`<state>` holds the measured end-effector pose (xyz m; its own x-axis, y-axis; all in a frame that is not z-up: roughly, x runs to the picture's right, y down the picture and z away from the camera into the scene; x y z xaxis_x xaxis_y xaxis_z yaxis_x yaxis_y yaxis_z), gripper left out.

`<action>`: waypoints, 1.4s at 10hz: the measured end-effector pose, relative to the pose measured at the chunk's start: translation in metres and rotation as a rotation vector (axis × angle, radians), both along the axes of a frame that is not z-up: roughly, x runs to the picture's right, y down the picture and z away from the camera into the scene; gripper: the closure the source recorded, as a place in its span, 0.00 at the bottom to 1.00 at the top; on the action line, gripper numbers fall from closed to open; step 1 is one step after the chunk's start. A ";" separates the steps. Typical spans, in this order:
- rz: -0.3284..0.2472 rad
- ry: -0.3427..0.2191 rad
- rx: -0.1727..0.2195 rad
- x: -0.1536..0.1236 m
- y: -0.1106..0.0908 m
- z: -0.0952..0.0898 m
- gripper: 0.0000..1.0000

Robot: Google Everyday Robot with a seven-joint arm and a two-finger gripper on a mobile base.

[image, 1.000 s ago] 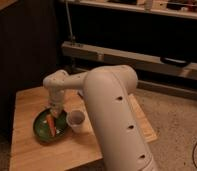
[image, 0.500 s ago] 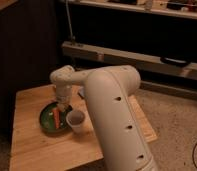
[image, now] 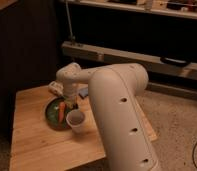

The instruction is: Push the ceramic bowl across the table

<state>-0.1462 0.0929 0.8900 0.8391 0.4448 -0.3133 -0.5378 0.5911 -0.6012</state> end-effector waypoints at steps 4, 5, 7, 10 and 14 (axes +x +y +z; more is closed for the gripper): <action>-0.001 0.095 -0.028 0.040 0.008 0.002 0.62; -0.002 0.124 -0.035 0.056 0.010 0.001 0.62; -0.006 0.183 -0.050 0.086 0.016 -0.003 0.62; -0.016 0.261 -0.067 0.121 0.024 -0.009 0.62; -0.007 0.365 -0.094 0.175 0.041 -0.023 0.62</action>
